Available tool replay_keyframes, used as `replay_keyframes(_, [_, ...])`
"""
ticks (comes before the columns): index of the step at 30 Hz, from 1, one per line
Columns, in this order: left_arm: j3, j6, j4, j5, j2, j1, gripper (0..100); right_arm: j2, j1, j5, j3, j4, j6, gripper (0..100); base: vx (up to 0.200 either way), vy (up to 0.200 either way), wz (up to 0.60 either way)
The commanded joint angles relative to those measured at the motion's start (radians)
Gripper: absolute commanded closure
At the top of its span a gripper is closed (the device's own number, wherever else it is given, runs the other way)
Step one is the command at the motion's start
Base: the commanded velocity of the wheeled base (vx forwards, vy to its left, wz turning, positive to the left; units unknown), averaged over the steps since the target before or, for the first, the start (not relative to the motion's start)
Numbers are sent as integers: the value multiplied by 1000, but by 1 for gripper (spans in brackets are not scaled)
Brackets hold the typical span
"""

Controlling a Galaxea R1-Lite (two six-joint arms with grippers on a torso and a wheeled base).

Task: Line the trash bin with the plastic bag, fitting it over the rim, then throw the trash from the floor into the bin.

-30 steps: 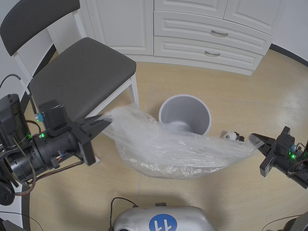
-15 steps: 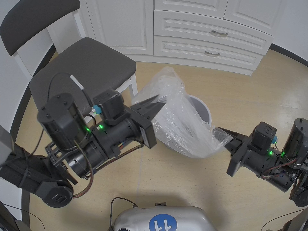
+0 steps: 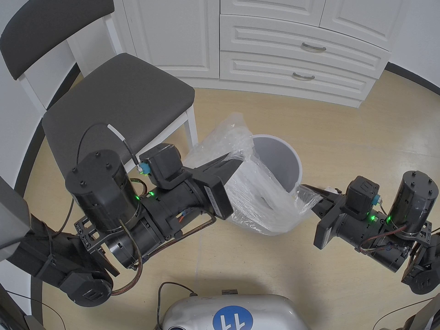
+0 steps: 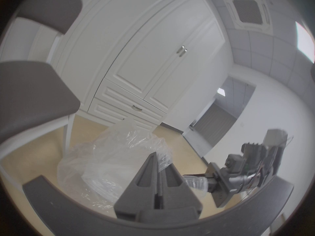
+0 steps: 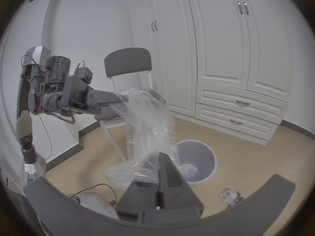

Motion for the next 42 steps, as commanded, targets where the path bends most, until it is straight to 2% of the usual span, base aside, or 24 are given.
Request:
replay_keyframes(1, [3, -103, -44, -1, -2, 0, 100, 4, -38, 1, -27, -3, 16, 100, 0, 0, 0])
replay_keyframes(5, [-74, -121, -62, -18, 32, 67, 100, 27, -56, -2, -73, -1, 66, 100, 0, 0, 0])
replay_keyframes(12, [-224, -124, -64, -120, 198, 178, 100, 115, -133, -4, -141, -3, 155, 100, 0, 0, 0])
replay_keyframes(19, [-250, -123, -62, -133, 232, 244, 100, 239, -180, -13, -234, -38, 227, 100, 0, 0, 0])
replay_keyframes(23, [-241, -117, -62, -133, 202, 239, 100, 256, -200, -13, -231, -109, 227, 100, 0, 0, 0])
replay_keyframes(32, [-255, -111, -62, -110, 172, 179, 100, 187, -217, -8, -217, -109, 221, 100, 0, 0, 0])
replay_keyframes(36, [-246, -66, -67, -68, 123, 147, 100, 147, -216, -4, -197, -110, 211, 100, 0, 0, 0])
replay_keyframes(38, [-246, -8, -114, -1, 115, 130, 100, 110, -214, -2, -179, -110, 189, 100, 100, 0, 0])
replay_keyframes(42, [-233, 9, -191, 24, 113, 118, 100, 80, -211, -2, -164, -106, 174, 100, 200, 0, 0])
